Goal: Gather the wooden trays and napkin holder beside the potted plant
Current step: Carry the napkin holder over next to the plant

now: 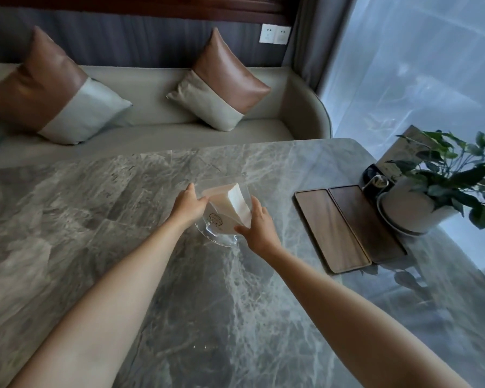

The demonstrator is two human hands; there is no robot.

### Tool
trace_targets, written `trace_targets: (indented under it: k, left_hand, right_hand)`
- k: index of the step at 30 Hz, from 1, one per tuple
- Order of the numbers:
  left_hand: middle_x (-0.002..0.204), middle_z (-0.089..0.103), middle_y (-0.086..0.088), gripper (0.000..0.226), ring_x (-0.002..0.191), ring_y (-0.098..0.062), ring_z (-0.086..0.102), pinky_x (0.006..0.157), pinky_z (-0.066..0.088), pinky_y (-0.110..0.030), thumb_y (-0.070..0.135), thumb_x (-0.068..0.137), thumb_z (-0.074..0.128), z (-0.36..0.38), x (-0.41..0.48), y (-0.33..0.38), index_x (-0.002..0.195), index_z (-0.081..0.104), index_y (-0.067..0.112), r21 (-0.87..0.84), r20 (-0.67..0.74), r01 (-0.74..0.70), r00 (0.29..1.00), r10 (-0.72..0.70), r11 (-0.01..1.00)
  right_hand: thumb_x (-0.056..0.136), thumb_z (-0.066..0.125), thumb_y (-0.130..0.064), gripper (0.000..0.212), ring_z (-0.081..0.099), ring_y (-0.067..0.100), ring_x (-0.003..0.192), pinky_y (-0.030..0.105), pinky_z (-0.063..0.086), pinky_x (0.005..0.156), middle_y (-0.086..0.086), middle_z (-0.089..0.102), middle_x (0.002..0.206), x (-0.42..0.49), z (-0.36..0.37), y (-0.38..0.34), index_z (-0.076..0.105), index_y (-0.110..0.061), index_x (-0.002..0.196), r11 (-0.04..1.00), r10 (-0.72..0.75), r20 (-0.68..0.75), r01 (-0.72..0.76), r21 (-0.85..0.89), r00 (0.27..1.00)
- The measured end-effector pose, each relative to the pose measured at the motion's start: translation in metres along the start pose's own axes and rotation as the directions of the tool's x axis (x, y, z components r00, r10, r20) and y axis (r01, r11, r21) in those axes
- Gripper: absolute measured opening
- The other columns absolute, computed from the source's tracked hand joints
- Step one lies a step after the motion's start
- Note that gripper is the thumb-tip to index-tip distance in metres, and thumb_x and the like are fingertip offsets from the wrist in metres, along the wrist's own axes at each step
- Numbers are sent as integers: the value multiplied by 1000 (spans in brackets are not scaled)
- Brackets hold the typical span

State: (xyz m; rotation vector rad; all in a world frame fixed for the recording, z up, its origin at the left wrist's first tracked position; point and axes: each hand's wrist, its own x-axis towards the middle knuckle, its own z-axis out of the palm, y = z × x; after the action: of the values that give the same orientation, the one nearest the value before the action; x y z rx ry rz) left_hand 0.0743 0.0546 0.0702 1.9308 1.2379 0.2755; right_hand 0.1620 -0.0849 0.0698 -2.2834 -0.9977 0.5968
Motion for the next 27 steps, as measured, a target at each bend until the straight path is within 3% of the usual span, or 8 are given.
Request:
trace_targets:
  k: [7,11,19,24,27]
  left_hand:
    - [134,51,-24,61,128,-33,43,104,35,-36,26,92,50,23,-26,66,144,26,4,-5,-5,-75,997,75,997]
    - [137,48,-25,61,130,-35,41,107,33,-37,27,92,51,56,-43,119,143,28,2,15,16,-149,989,149,989]
    - [141,45,-22,61,130,-33,41,106,34,-36,29,92,52,159,-88,228,142,30,3,-14,82,-278,957,278,961]
    - [148,37,-19,60,135,-30,36,107,33,-34,26,93,51,235,-116,280,143,28,3,-64,186,-307,931,314,950]
    - [143,43,-21,57,132,-32,40,105,35,-34,25,93,52,279,-134,303,141,32,2,-67,234,-313,918,320,947]
  right_hand:
    - [83,65,-16,75,45,28,121,42,41,98,13,45,134,-19,-68,30,21,-19,144,998,-28,-99,33,55,995]
    - [80,67,-16,77,46,28,120,37,38,98,13,48,131,-34,-123,64,24,-19,144,997,-25,-186,39,73,982]
    - [79,69,-15,78,47,27,118,33,36,99,14,50,127,-71,-232,163,25,-17,144,998,42,-309,-26,55,950]
    - [81,67,-17,77,46,26,121,38,38,101,14,48,133,-98,-282,233,24,-17,144,991,136,-354,-121,64,925]
    - [81,67,-18,76,46,26,123,41,39,104,13,47,135,-115,-305,274,25,-18,144,983,181,-374,-164,77,909]
